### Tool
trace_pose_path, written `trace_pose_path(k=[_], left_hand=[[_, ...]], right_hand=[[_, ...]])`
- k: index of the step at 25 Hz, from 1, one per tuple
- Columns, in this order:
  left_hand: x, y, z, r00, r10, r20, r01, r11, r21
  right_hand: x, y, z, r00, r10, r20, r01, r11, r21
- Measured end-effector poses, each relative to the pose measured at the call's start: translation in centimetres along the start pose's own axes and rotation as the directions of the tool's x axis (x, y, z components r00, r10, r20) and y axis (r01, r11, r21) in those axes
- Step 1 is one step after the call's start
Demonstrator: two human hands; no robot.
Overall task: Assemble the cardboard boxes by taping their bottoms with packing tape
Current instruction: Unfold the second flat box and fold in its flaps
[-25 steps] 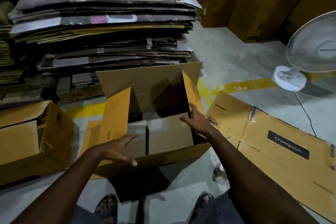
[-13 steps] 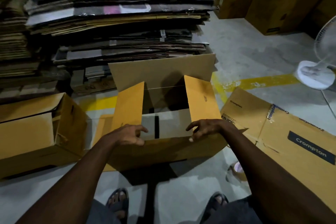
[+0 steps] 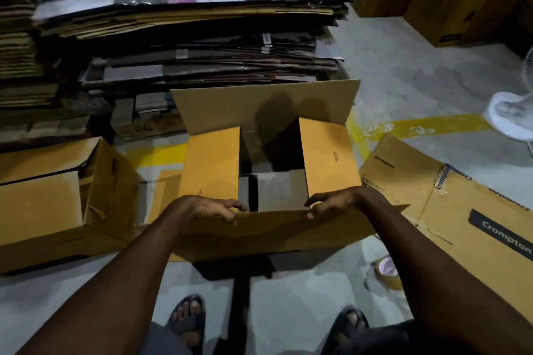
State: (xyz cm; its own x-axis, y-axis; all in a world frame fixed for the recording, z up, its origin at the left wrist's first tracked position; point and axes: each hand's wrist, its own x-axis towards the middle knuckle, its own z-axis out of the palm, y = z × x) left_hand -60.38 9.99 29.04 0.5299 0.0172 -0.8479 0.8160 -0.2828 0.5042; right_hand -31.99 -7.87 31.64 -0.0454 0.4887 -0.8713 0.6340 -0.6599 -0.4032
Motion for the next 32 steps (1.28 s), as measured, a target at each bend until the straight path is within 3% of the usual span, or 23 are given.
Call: trace_pose_path(k=[3, 5, 7, 9, 13, 17, 21, 25, 28, 32], left_hand=[[-0.7, 0.7, 0.0, 0.997, 0.023, -0.073, -0.021, 0.999, 0.027], [-1.5, 0.9, -0.5, 0.957, 0.026, -0.289, 0.004, 0.995, 0.104], [-2.2, 1.1, -0.7, 0.829, 0.088, -0.552, 0.092, 0.953, 0.29], [-2.6, 1.3, -0.5, 0.683, 0.175, -0.709, 0.196, 0.891, 0.409], [-2.1, 0.8, 0.0, 0.533, 0.222, -0.817, 0.357, 0.816, 0.454], [-0.6, 1.1, 1.1, 0.414, 0.219, -0.884, 0.413, 0.82, 0.397], [1.1, 1.2, 1.5, 0.42, 0.238, -0.876, 0.408, 0.813, 0.416], [2.9, -0.5, 0.5, 0.509, 0.247, -0.824, 0.417, 0.767, 0.488], [4.6, -2.8, 1.2, 0.599, 0.205, -0.774, 0.446, 0.717, 0.535], [6.4, -5.1, 1.7, 0.75, 0.019, -0.661, 0.437, 0.737, 0.516]], right_hand=[[-0.2, -0.4, 0.0, 1.0, -0.012, -0.026, 0.012, 1.0, -0.019], [-0.1, -0.2, -0.2, 0.984, -0.077, -0.162, 0.069, 0.996, -0.05], [0.2, 0.1, -0.5, 0.91, -0.133, -0.393, 0.08, 0.986, -0.15], [0.5, 0.2, -0.6, 0.773, -0.218, -0.595, 0.038, 0.953, -0.3], [0.4, 0.2, 0.2, 0.647, -0.282, -0.708, -0.091, 0.894, -0.44], [1.3, -0.2, 1.0, 0.533, -0.259, -0.805, -0.233, 0.87, -0.434], [3.3, -0.2, 2.0, 0.47, -0.323, -0.821, -0.243, 0.847, -0.472], [6.6, 0.2, 2.7, 0.461, -0.379, -0.803, -0.272, 0.8, -0.534], [8.8, 2.7, 4.3, 0.551, -0.271, -0.789, -0.305, 0.814, -0.493], [10.7, 5.2, 4.0, 0.761, -0.099, -0.641, -0.263, 0.856, -0.444]])
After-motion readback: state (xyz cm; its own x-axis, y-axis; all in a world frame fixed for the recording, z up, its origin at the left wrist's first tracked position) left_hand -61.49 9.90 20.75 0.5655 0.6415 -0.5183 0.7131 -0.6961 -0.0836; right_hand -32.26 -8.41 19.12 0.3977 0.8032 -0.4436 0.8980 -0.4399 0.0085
